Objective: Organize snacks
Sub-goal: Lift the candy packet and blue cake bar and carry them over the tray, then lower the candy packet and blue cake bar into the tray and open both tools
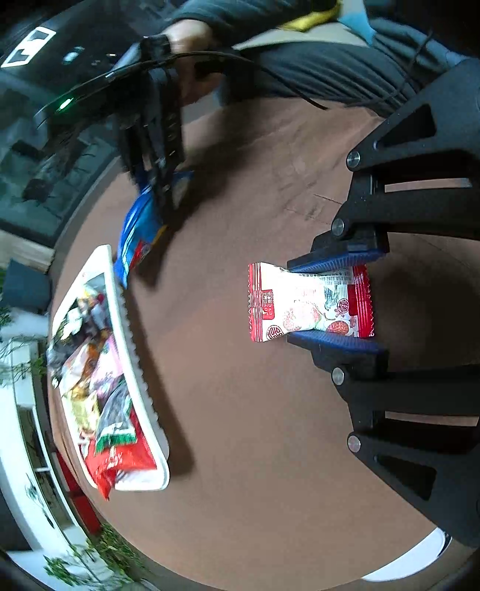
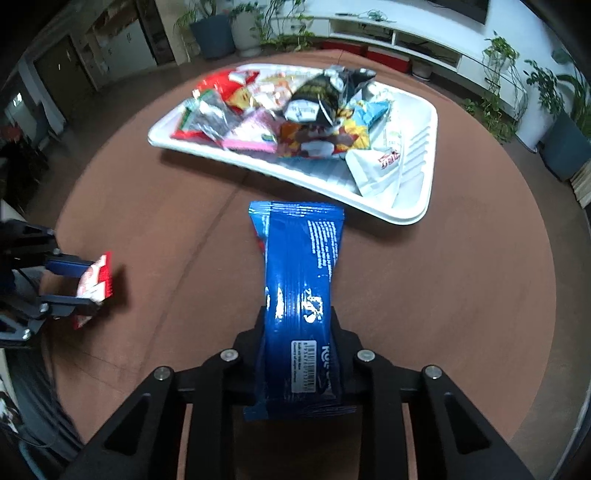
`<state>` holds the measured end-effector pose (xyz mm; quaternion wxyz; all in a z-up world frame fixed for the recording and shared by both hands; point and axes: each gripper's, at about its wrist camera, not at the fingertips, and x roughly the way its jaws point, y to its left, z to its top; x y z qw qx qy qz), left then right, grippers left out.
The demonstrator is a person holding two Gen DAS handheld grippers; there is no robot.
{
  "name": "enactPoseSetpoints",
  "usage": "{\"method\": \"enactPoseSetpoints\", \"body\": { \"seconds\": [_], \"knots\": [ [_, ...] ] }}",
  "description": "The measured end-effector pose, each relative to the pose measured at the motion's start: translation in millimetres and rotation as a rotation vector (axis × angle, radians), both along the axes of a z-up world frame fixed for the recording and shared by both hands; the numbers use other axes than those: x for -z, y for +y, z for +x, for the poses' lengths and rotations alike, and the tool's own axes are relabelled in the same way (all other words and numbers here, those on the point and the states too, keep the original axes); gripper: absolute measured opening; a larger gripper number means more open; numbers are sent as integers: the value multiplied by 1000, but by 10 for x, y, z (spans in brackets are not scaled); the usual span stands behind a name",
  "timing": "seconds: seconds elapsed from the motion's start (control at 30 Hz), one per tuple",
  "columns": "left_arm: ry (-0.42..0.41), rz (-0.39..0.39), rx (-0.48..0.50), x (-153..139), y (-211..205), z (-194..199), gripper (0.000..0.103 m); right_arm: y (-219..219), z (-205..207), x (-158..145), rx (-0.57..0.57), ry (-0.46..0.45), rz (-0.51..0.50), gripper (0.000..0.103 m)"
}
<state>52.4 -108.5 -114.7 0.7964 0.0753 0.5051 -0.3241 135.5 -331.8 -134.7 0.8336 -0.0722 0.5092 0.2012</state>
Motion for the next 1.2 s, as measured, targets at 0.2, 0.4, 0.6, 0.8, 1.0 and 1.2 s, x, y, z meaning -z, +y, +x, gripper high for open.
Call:
{"method": "enactPoseSetpoints", "body": {
  "seconds": [0.2,0.4,0.6,0.8,1.0,1.2],
  "knots": [
    [-29,-105,-67,-299,167,198,29,-268,-157,-285,72,-41,168,28],
    [-117,-172,-152,-787,268,700,29,-683,30,-730,248,-140,299,28],
    [-160,-215,-234,-1149,267,1371,29,-540,542,-1043,278,-165,348,28],
    [-129,-198,-277,-1070,57,1930,29,-189,1094,-945,258,-108,292,28],
    [-81,-159,-307,-675,-88,2308,29,-109,1517,-695,301,-40,240,28],
    [-48,-118,-315,-306,-226,2486,29,-9,1649,-473,296,-13,173,28]
  ]
}}
